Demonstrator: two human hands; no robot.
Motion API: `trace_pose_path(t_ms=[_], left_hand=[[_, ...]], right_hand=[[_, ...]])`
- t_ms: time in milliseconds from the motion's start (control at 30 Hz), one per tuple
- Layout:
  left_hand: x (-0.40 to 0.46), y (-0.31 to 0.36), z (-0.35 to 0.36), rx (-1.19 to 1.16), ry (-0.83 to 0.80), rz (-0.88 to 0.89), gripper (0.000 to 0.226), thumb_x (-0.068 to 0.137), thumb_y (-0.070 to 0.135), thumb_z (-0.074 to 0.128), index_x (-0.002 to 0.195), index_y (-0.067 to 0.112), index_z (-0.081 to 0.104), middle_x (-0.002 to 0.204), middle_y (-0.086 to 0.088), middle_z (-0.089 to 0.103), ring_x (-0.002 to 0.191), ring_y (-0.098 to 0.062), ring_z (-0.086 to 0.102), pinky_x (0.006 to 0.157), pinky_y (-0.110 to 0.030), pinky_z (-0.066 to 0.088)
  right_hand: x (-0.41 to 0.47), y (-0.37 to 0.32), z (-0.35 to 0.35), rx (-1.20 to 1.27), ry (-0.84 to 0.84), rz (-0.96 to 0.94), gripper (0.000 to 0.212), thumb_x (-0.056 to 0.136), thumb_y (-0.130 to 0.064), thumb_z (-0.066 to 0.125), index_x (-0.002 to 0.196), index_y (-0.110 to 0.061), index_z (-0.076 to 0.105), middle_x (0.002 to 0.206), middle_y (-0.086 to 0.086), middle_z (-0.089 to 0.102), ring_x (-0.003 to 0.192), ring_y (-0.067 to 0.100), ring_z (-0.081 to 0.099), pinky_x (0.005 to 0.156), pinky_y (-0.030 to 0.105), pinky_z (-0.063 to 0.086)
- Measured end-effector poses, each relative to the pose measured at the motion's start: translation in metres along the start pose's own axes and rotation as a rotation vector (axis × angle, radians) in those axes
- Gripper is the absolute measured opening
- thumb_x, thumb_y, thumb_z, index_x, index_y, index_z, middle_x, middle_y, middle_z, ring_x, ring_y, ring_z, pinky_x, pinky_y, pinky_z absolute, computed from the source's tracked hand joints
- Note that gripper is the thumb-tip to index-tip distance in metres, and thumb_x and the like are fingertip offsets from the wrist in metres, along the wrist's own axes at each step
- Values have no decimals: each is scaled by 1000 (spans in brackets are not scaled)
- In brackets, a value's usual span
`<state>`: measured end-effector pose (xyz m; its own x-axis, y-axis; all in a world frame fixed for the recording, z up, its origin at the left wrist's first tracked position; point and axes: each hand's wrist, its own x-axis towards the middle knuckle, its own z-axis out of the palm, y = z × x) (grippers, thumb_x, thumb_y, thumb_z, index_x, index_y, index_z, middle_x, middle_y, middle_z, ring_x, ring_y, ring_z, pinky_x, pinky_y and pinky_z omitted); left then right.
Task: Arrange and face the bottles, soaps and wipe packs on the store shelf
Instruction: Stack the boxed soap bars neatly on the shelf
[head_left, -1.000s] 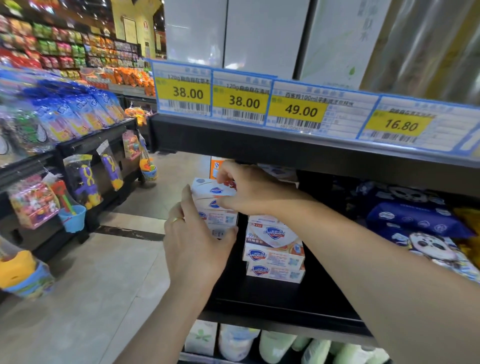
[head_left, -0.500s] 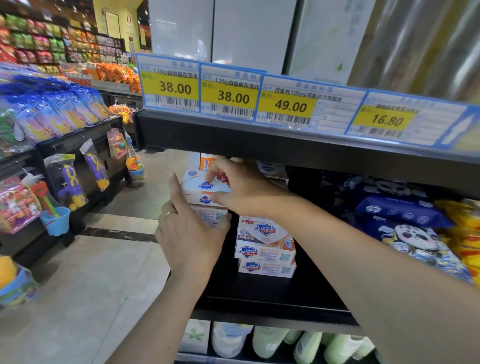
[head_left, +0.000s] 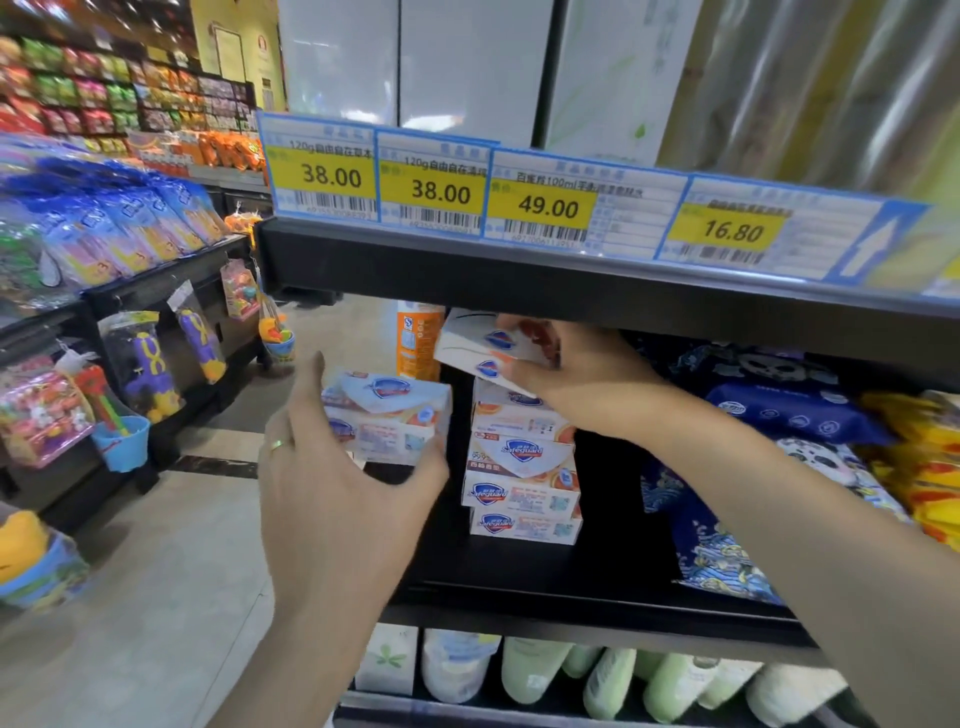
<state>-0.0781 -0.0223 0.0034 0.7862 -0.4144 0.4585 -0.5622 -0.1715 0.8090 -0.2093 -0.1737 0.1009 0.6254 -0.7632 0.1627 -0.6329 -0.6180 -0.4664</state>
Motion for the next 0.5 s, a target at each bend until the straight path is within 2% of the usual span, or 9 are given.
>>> trace_pose_path(t_ms=[67, 167, 233, 267, 300, 333, 400, 433, 500], left_hand=[[-19, 12, -3, -20, -75, 44, 111, 67, 59, 83, 156, 41, 19, 147, 6, 47, 133, -20, 46, 100, -41, 48], [-44, 27, 9, -22, -166, 114, 113, 64, 64, 80, 154, 45, 14, 150, 11, 41, 136, -15, 42, 100, -35, 45], [-55, 35, 22, -22, -196, 113, 115, 63, 66, 77, 154, 46, 10, 150, 9, 39, 136, -14, 39, 102, -36, 46], [-59, 38, 28, -18, -214, 101, 116, 63, 67, 77, 153, 46, 7, 149, 8, 37, 136, -14, 38, 102, -37, 47], [-62, 40, 34, -14, -228, 91, 117, 64, 67, 78, 153, 46, 5, 148, 8, 34, 135, -14, 36, 102, -37, 48], [-64, 41, 38, -10, -237, 84, 118, 66, 65, 79, 154, 45, 3, 148, 8, 32, 135, -13, 33, 101, -37, 49], [-65, 44, 47, -12, -245, 67, 118, 69, 63, 80, 156, 42, 3, 148, 8, 27, 135, -12, 27, 99, -36, 49], [-65, 46, 51, -12, -244, 57, 118, 69, 63, 81, 156, 41, 3, 149, 7, 26, 136, -13, 27, 98, -36, 50], [-64, 49, 57, 6, -234, 41, 119, 69, 66, 80, 157, 39, 4, 150, 6, 24, 137, -15, 26, 98, -39, 52]], right_hand=[[3, 10, -7, -47, -20, 74, 46, 99, -51, 58, 140, -32, 56, 134, -3, 64, 117, 20, 62, 101, 37, 52], [13, 23, -11, -23, -53, 140, 49, 95, -51, 62, 140, -31, 56, 137, -2, 62, 122, 20, 59, 107, 39, 49], [20, 31, -11, 1, -67, 146, 66, 76, -64, 68, 135, -34, 58, 134, -4, 63, 120, 19, 60, 108, 41, 49], [27, 38, -9, 19, -61, 140, 77, 62, -71, 64, 130, -35, 59, 131, -4, 64, 119, 19, 61, 107, 42, 49], [34, 46, -7, 44, -64, 126, 79, 55, -73, 61, 125, -37, 60, 130, -3, 64, 118, 19, 61, 107, 42, 50], [37, 49, -6, 74, -77, 114, 67, 59, -69, 64, 120, -41, 59, 131, -2, 63, 119, 20, 60, 107, 43, 49], [35, 47, -8, 113, -96, 83, 26, 84, -43, 72, 106, -47, 57, 137, 1, 59, 124, 22, 58, 110, 44, 47], [34, 45, -10, 131, -90, 61, 25, 93, -31, 70, 102, -48, 55, 139, 2, 58, 126, 22, 56, 112, 43, 46], [34, 46, -12, 148, -89, 38, 31, 98, -19, 66, 106, -47, 55, 141, 1, 57, 128, 21, 55, 113, 41, 44]])
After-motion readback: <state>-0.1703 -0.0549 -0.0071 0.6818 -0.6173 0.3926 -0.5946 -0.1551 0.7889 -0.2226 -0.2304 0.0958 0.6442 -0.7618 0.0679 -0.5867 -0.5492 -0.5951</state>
